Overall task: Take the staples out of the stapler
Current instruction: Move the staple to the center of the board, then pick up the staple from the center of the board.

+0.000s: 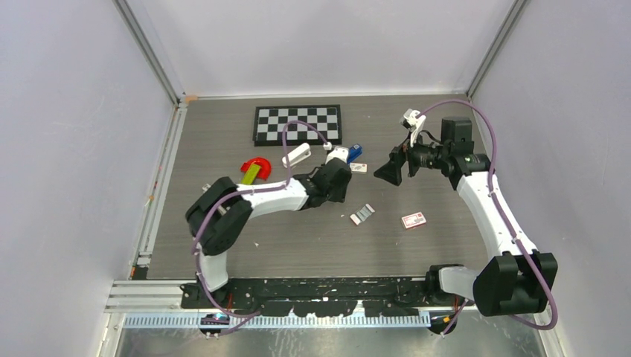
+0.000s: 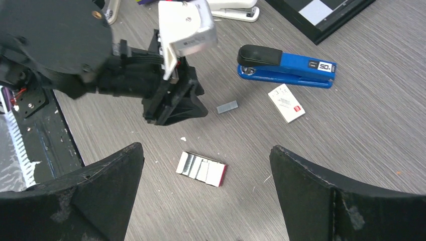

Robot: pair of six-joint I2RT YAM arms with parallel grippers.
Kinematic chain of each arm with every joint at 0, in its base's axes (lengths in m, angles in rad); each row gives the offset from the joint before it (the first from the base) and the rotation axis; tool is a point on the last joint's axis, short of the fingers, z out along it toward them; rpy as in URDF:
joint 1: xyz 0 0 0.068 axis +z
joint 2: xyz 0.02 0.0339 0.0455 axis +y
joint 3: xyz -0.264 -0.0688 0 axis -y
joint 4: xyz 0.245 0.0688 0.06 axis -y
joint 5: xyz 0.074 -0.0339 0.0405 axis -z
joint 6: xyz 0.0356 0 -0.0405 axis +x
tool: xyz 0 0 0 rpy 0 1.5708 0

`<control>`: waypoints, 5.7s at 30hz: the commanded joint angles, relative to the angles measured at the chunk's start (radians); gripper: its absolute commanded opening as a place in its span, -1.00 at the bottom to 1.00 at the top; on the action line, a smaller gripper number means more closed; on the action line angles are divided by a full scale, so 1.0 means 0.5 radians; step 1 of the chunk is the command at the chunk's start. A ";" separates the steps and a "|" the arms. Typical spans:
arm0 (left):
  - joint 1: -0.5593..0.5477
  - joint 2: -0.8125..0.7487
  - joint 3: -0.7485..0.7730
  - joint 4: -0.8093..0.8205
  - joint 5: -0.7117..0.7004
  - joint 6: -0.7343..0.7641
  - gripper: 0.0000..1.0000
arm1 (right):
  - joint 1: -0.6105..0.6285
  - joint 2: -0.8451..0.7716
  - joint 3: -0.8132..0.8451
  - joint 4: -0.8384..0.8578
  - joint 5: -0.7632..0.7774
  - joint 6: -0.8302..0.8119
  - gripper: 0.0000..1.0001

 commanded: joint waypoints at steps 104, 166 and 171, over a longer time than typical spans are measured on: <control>0.055 -1.522 -0.921 -0.120 0.517 0.496 0.88 | 0.351 0.079 0.232 -0.909 -0.050 -1.328 0.99; 0.513 -2.967 -0.751 -1.245 -0.556 0.646 0.99 | 2.094 1.741 1.039 -0.871 1.742 -1.455 -0.14; 0.521 -2.959 -0.751 -1.246 -0.546 0.643 0.99 | 2.097 1.739 1.021 -0.872 1.750 -1.476 -0.21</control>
